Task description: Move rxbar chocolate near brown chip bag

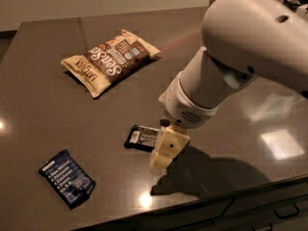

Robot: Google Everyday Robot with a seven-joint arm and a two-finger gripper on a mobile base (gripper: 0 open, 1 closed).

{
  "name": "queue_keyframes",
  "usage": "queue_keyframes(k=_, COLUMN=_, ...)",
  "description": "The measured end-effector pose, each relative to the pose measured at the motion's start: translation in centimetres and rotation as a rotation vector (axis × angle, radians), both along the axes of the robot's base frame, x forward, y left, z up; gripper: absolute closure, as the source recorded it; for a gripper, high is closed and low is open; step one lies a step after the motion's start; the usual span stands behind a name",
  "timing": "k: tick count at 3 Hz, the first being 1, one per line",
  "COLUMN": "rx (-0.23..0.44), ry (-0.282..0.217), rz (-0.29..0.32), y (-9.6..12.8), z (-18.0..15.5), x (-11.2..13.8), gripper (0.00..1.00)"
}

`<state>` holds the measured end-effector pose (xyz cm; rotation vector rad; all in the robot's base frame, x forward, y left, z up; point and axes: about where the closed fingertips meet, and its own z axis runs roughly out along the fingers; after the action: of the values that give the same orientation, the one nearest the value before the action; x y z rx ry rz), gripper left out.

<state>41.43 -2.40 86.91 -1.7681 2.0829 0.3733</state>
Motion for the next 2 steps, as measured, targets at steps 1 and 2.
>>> queue_keyframes(k=1, rx=-0.025, ry=-0.010, rz=0.015, y=0.8, z=-1.3, x=0.2, gripper=0.00)
queue_keyframes(k=2, rx=-0.048, ry=-0.001, rz=0.021, y=1.4, z=-2.8, x=0.8, gripper=0.24)
